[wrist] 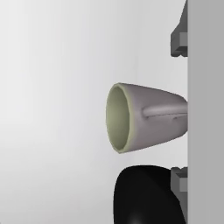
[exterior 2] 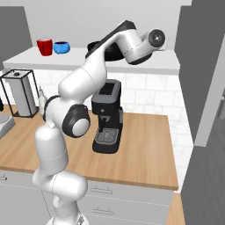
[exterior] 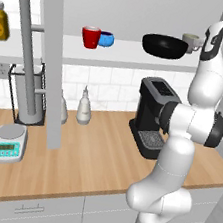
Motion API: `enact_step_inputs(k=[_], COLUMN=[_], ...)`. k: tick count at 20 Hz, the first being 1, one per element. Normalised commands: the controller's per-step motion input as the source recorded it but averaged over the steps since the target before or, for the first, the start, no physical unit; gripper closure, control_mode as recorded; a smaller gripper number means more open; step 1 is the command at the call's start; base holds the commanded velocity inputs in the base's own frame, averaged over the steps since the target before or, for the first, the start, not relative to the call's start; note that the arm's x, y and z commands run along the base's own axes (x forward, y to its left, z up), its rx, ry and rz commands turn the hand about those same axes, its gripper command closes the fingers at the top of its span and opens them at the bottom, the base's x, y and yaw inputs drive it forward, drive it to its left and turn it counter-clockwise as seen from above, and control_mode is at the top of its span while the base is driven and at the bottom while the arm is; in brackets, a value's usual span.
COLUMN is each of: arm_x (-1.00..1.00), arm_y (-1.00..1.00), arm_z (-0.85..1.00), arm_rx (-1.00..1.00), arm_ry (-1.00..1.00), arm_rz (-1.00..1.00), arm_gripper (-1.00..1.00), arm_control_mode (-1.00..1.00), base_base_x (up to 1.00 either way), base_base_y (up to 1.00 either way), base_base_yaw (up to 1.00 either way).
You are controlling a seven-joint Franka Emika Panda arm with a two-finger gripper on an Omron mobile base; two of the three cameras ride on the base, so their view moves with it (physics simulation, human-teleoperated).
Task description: Gather all objects into one cabinet and sort the glasses and bowls to opposite sides.
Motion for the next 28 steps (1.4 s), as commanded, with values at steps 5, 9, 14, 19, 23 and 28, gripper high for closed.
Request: enact_step_inputs(k=[5, 9, 14, 19, 23, 28], arm_x=[0.11, 0.16, 0.19, 0.14, 0.00, 0.00], arm_y=[0.00, 0.00, 0.00, 0.02, 0.01, 0.00], arm_z=[-0.18, -0.06, 0.00, 0.00, 0.00, 0.00], arm_rx=[0.00, 0.00, 0.00, 0.00, 0.00, 0.00], arm_ry=[0.00, 0.00, 0.00, 0.00, 0.00, 0.00], arm_rz=[0.00, 0.00, 0.00, 0.00, 0.00, 0.00], arm_gripper=[-1.00, -1.00, -1.00, -1.00, -1.00, -1.00], arm_control_mode=[-1.00, -1.00, -1.00, -1.00, -1.00, -1.00], base_base_x=[0.00, 0.00, 0.00, 0.00, 0.00, 0.00], base_base_y=[0.00, 0.00, 0.00, 0.00, 0.00, 0.00], base_base_yaw=[0.00, 0.00, 0.00, 0.00, 0.00, 0.00])
